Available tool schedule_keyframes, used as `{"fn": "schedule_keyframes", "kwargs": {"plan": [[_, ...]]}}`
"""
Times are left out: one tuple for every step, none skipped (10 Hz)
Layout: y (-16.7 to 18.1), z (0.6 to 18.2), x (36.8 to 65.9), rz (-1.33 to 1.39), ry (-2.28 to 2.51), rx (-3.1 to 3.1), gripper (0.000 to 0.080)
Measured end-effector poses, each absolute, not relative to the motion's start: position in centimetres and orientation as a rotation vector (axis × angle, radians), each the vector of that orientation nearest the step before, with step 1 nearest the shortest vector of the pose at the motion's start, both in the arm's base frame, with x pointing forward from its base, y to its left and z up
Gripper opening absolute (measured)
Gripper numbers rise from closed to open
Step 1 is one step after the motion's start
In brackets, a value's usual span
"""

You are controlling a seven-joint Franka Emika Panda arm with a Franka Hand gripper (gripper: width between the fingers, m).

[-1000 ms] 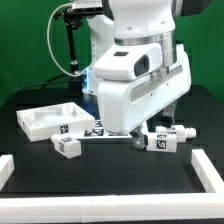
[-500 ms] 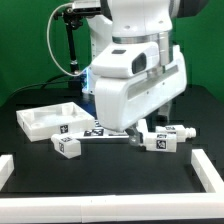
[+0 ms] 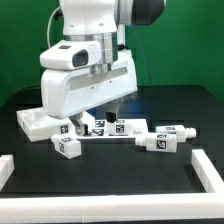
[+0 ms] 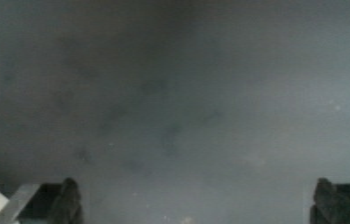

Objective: Assemble one leg

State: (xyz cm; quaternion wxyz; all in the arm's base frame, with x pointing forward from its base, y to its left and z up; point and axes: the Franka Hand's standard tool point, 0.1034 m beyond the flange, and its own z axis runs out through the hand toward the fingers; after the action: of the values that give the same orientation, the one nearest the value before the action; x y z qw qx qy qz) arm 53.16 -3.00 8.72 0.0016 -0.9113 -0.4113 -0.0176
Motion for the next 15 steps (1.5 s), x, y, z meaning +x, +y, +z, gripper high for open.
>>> {"fn": "schedule_keyframes", "kwargs": {"plan": [[-2.7, 8.7, 53.2, -0.056, -1.299, -2.855, 0.065], [-2.9, 8.7, 53.2, -0.056, -1.295, -2.857, 0.065], [-2.9, 8.7, 53.2, -0.055, -1.295, -2.857, 0.065], [-3.2, 8.6, 53.0, -0.057, -1.298, -2.858, 0.065], [-4.3, 8.5, 52.3, -0.055, -1.282, -2.872, 0.065], [-6.1, 8.6, 50.6, -0.056, -1.267, -2.894, 0.065], [-8.7, 8.4, 48.7, -0.049, -1.239, -2.922, 0.065], [-11.0, 8.2, 46.9, -0.024, -1.201, -2.948, 0.065], [-12.1, 8.2, 46.4, -0.01, -1.173, -2.961, 0.065], [-11.8, 8.1, 46.5, -0.01, -1.179, -2.958, 0.065], [-11.7, 8.1, 46.5, -0.009, -1.182, -2.956, 0.065], [-11.8, 8.0, 46.4, -0.008, -1.181, -2.956, 0.065], [-11.8, 8.0, 46.4, -0.008, -1.18, -2.956, 0.065], [-12.0, 8.0, 46.3, -0.006, -1.175, -2.958, 0.065], [-13.4, 8.0, 45.3, -0.002, -1.134, -2.977, 0.065]]}}
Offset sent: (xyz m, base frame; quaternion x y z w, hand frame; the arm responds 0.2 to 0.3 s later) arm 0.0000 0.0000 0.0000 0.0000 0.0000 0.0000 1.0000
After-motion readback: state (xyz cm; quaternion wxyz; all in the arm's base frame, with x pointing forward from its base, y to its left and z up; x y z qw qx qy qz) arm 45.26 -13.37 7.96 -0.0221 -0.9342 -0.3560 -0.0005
